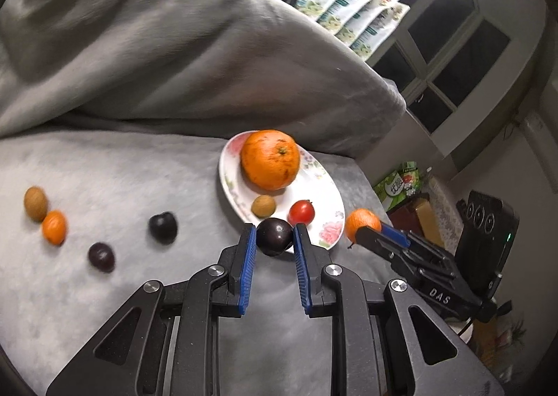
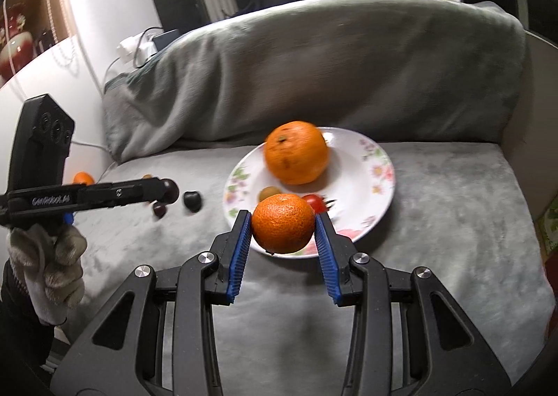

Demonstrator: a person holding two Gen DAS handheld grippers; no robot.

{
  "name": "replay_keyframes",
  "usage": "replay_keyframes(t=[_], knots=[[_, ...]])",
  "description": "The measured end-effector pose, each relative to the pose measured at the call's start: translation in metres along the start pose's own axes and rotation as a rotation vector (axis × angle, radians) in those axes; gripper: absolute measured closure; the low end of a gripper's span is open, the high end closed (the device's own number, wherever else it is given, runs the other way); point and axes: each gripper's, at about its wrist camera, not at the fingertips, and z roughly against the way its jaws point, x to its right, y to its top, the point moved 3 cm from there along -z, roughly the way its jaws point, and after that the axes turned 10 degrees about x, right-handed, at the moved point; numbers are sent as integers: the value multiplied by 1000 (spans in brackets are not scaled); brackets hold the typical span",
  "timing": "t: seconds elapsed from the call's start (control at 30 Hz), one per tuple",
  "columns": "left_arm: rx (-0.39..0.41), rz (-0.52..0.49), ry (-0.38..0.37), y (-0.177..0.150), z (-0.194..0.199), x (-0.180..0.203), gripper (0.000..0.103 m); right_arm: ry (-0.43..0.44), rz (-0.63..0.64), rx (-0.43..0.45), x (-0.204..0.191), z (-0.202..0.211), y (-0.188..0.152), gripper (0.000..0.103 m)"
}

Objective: Organize fruits
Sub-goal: 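Lift the plum with the left gripper while the right gripper carries the tangerine over the plate, then open both grippers to drop the plum and tangerine onto the plate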

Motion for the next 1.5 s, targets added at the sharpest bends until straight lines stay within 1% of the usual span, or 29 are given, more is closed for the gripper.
replay_keyframes(t=[0.23,0.4,0.7,1.0,1.5], knots=[[10,-146,74,-7,-21,25,83,-36,-32,-3,25,-12,10,64],[-1,-190,90,-11,-34,34,83,-53,-45,-15,38,-23,14,64],[-9,-300,139,-20,-55,49,83,-64,-82,-41,56,-43,17,64],[-30,-317,136,-25,-66,53,83,-79,-92,-57,66,-59,19,64],[-31,-328,138,-23,-69,55,83,-81,-84,-63,68,-63,18,64]])
